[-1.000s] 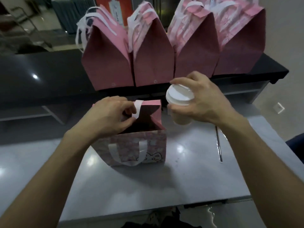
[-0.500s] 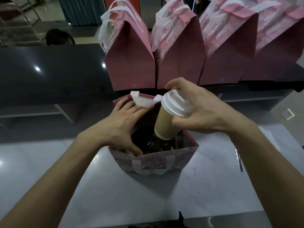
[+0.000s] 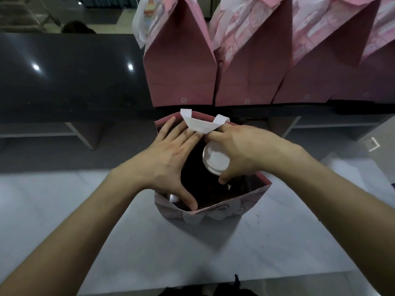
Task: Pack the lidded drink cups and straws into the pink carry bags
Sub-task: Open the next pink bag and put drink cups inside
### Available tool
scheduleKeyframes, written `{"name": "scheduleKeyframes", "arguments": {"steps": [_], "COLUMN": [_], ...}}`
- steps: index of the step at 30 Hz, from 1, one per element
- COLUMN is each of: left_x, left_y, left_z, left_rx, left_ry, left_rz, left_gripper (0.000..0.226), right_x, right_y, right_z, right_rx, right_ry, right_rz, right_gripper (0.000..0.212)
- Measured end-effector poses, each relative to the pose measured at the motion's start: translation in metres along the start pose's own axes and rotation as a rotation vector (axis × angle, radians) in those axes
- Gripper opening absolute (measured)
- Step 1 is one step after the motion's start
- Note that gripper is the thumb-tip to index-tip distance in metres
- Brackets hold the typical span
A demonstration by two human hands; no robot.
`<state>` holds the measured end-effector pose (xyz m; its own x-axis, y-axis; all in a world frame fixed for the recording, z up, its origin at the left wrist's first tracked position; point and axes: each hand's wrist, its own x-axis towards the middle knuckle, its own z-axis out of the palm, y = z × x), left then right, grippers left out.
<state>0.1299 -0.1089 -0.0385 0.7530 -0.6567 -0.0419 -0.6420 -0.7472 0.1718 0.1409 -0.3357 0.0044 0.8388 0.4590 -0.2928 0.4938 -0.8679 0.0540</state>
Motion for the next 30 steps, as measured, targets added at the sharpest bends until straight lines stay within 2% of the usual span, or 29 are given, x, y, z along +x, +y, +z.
{"name": "scheduleKeyframes", "arguments": {"steps": [6,10,13,18,23,30], "left_x": [0.002,0.002,0.001,0.002,0.004,0.000], "left_y": [-0.001,-0.003,-0.003,-0.002,-0.005,-0.006], "left_z": [-0.004,-0.004,-0.003,0.000,-0.002,-0.004], "left_rx": [-0.022,-0.008,-0.011,-0.002,0.010,-0.018], "left_ry": [0.020,0.002,-0.003,-0.008,-0.005,-0.018], "left_rz": [-0.016,-0.023,-0.029,-0.013,0.007,0.020], "left_gripper": [0.172,0.177,0.177,0.177,0.175,0.172], "right_x": [0.009,0.011,0.012,0.011,0.015,0.013], "right_y": [-0.009,-0.015,-0.016,-0.012,-0.011,-0.006], "right_z": [-0.005,0.009,0.022,0.043,0.056,0.055], "right_rx": [-0.056,-0.098,-0.156,-0.292,-0.300,-0.201], "right_ry": [0.010,-0.126,-0.199,-0.150,-0.072,-0.079], "right_rz": [-0.005,0.089,0.077,0.013,-0.030,0.015], "right_gripper": [0.116,0.116,0.122,0.121,0.095,0.114]}}
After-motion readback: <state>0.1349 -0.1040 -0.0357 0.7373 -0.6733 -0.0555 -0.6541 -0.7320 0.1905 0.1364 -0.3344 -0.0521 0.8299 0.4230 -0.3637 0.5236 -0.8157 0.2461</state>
